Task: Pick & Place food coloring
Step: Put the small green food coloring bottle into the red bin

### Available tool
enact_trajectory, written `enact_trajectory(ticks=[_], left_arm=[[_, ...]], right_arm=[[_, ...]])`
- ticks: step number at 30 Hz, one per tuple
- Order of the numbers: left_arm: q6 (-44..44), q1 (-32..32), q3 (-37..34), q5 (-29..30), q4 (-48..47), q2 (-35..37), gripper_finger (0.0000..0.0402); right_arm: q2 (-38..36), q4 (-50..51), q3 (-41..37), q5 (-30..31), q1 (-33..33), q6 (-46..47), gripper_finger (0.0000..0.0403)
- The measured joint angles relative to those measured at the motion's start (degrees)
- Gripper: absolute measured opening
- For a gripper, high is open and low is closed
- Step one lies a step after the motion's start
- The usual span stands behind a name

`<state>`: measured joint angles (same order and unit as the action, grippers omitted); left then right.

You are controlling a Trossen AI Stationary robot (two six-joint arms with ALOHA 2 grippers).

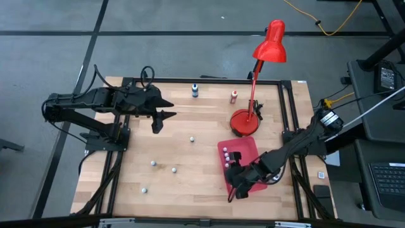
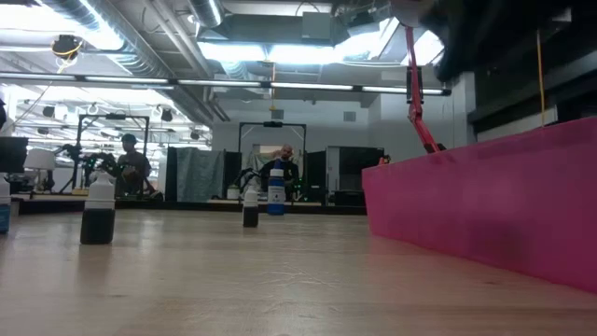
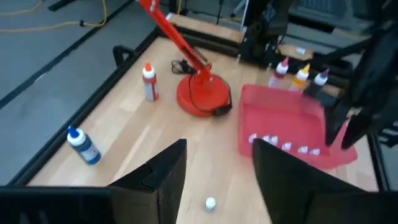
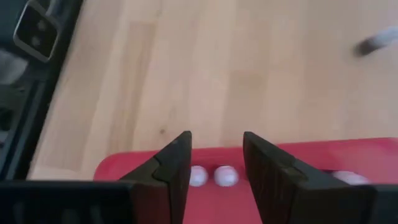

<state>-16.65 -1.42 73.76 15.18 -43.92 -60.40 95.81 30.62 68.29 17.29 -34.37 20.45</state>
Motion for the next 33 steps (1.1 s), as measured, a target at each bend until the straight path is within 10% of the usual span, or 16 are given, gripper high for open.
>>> enact_trajectory(ticks=[13,33], left_arm=[[9.5,0.0,-17.8,-5.4,10.8,0.0,0.0289],[7.4,-0.1,-53.8,-4.9,55.0,-2.5,0.0294]], right_arm=[[-2.9,12.0,14.7,13.4,1.6,6.4,0.0147],[-10.1,7.7,15.0,21.3,8.6,6.3,0.0147]])
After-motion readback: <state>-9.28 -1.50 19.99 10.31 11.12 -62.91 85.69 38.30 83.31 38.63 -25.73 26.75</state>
